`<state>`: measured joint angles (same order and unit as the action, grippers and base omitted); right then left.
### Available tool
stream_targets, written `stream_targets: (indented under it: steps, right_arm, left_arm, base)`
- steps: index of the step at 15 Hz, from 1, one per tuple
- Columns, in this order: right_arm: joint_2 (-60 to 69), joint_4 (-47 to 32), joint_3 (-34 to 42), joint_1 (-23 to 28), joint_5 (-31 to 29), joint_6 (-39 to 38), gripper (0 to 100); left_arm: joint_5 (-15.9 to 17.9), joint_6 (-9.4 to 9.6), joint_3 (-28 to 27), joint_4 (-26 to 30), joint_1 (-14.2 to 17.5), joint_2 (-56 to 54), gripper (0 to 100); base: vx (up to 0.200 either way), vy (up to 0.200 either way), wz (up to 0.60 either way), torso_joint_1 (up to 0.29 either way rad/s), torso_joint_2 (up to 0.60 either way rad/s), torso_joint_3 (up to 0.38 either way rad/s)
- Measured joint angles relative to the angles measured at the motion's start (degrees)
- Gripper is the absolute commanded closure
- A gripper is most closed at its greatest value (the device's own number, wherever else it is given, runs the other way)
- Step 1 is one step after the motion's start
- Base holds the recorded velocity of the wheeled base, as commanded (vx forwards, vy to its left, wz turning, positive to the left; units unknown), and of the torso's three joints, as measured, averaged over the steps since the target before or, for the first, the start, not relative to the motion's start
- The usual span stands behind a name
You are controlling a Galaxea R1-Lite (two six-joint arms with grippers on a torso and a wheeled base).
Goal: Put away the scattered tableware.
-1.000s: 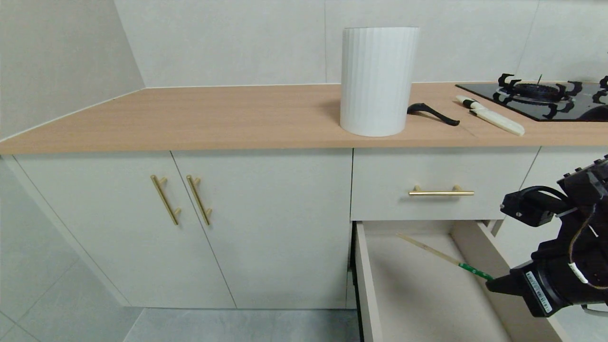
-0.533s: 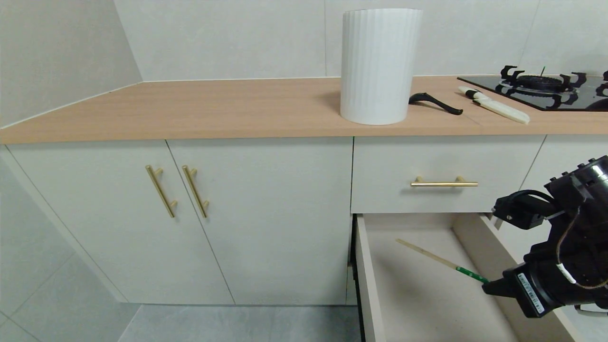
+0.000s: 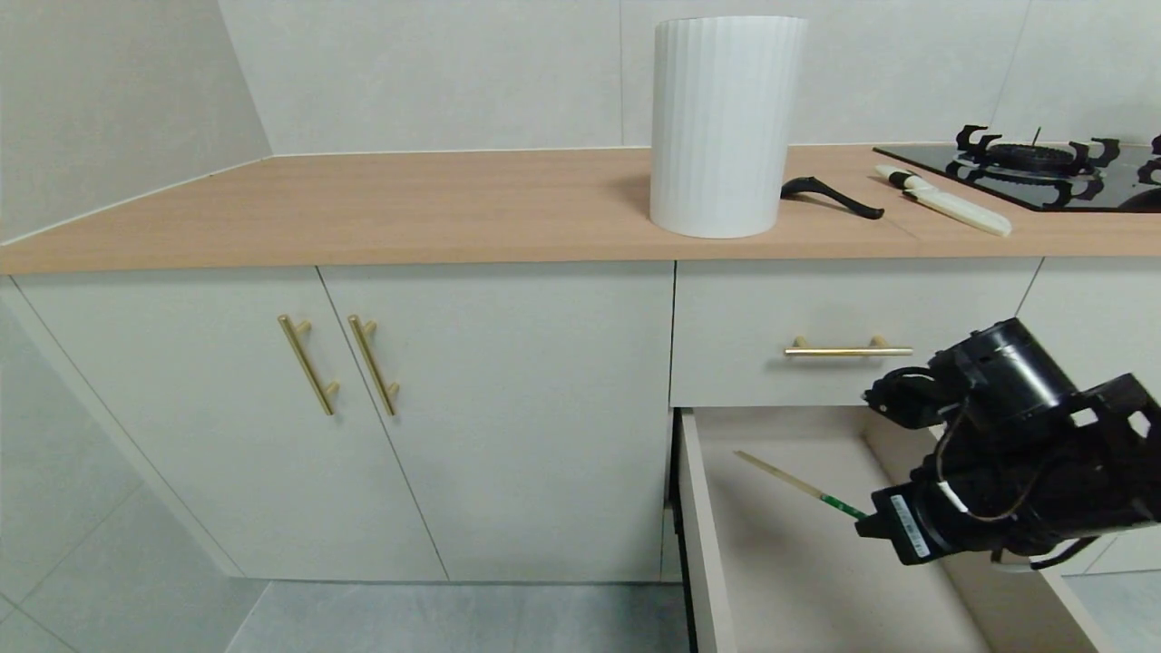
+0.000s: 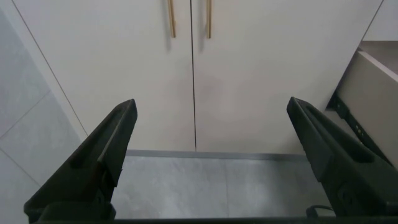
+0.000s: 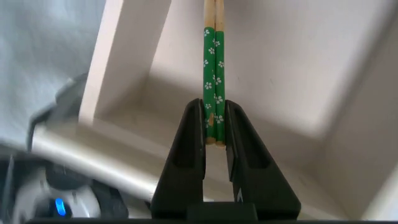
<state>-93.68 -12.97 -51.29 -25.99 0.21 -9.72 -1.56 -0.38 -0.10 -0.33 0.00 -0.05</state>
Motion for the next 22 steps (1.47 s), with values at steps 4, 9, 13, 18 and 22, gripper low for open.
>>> stream_targets:
  steps: [4,9,13,18,22]
  right_arm:
    - [-13.6,16.0,0.0,-0.1,-4.8,-6.8,100]
    - [-26.0,30.6,0.3,-2.4,-11.2,-12.8,100]
    - [-31.6,32.1,0.2,-3.2,-12.2,-12.8,100]
    - [-37.1,32.3,0.0,-3.8,-13.0,-12.7,100]
    - [-38.5,32.3,-0.1,-3.9,-13.6,-12.7,100]
  left_arm:
    - [0.0,0.02,0.0,0.0,0.0,0.0,0]
    - [0.0,0.02,0.0,0.0,0.0,0.0,0]
    - [0.0,0.02,0.0,0.0,0.0,0.0,0]
    - [0.0,-0.05,0.0,0.0,0.0,0.0,0]
    - [0.0,0.0,0.0,0.0,0.0,0.0,0]
  base:
    - [0.0,0.0,0.0,0.0,0.0,0.0]
    - [0.0,0.0,0.0,0.0,0.0,0.0]
    - [0.0,0.0,0.0,0.0,0.0,0.0]
    - [0.0,0.0,0.0,0.0,0.0,0.0]
    - [0.0,0.0,0.0,0.0,0.0,0.0]
